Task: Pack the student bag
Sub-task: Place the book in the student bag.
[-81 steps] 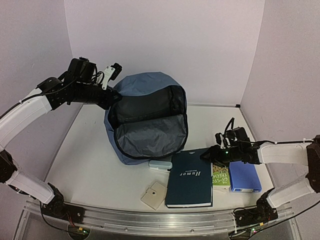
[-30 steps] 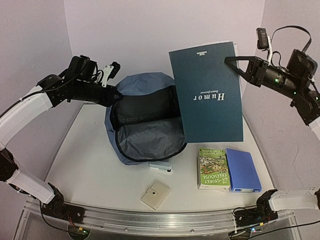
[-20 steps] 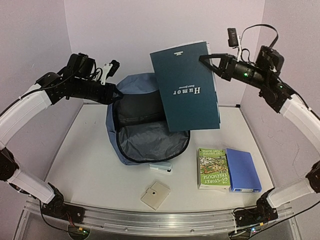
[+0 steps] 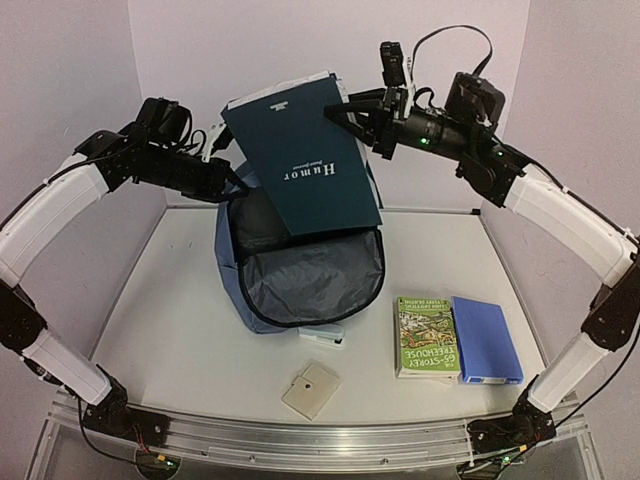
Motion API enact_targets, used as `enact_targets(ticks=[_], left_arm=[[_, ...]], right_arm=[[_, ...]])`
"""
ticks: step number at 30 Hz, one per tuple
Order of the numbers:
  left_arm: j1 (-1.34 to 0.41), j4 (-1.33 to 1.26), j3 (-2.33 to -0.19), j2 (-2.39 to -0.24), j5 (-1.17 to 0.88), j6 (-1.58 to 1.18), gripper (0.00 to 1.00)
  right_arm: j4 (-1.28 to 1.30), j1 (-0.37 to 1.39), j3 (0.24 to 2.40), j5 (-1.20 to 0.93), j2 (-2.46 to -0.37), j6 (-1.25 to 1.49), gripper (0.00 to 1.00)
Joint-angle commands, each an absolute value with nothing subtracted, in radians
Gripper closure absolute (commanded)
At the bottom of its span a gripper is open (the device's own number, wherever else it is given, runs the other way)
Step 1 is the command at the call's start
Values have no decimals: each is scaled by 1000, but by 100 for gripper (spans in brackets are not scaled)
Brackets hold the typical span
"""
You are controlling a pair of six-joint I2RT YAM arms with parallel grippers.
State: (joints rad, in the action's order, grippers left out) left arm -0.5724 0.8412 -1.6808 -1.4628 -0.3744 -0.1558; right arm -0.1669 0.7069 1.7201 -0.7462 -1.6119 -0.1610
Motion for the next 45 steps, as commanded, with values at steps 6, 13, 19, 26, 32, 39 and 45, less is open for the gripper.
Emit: enact_targets(ticks=[6, 13, 19, 26, 32, 39, 45], left_arm=[[-532, 882, -1784, -1489, -494, -142, 100], [-521, 876, -1785, -1490, -489, -130, 100], [-509, 853, -1745, -1455, -450, -118, 100], [-498, 856, -1741, -1454, -483, -103, 100], [-495, 854, -1741, -1456, -498, -102, 100], [-491, 849, -1735, -1450, -492, -104, 100], [-488, 843, -1729, -1451, -498, -107, 100]], right_arm=[[-239, 709, 1726, -689, -1702, -335, 94], [-235, 700, 1729, -860, -1763, -274, 94], [-235, 623, 1678, -1044, -1767, -159, 93], [-239, 591, 1642, -1154, -1783, -103, 92], [-248, 600, 1681, -1152, -1842, -87, 90], [-284, 617, 1663, -1038, -1856, -86, 61], [-290, 618, 1593, -910, -1801, -97, 25]])
